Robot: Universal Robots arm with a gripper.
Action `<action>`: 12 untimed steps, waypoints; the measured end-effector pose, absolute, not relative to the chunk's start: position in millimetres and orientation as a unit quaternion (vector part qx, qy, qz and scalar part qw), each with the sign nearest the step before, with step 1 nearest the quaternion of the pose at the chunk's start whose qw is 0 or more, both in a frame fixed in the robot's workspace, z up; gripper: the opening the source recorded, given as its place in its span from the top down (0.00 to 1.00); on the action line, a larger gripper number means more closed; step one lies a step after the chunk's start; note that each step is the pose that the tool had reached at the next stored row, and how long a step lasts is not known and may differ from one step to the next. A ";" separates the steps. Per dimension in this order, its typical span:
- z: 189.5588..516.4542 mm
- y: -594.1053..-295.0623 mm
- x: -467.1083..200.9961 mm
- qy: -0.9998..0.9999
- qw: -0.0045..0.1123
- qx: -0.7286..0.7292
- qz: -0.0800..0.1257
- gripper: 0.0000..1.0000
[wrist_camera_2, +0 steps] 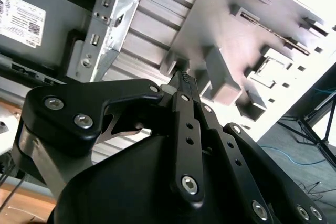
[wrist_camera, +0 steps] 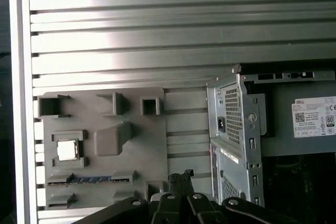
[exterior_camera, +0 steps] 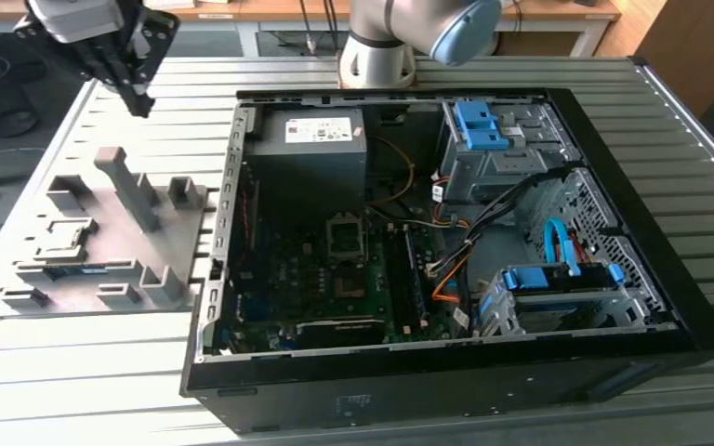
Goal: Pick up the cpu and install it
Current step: 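Reach for the cpu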
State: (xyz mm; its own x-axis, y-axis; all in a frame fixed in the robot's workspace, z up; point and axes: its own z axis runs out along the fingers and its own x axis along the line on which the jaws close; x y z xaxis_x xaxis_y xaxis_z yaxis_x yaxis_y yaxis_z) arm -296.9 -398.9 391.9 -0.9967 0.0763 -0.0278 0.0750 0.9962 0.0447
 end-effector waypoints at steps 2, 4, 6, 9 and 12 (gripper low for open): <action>391.9 -399.0 -305.7 0.999 0.015 0.038 0.022 0.90; 391.7 -398.9 -314.3 0.999 0.015 0.038 0.022 0.90; 391.6 -398.9 -322.7 0.999 0.015 0.038 0.022 0.90; 391.4 -399.0 -334.9 0.999 0.015 0.038 0.022 0.90; 391.2 -398.9 -346.9 0.999 0.015 0.038 0.022 0.90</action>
State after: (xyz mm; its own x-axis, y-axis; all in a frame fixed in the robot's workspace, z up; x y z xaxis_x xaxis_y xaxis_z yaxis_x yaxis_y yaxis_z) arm -346.9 -398.9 391.2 -0.9967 0.0763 -0.0276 0.0750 0.9962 0.0446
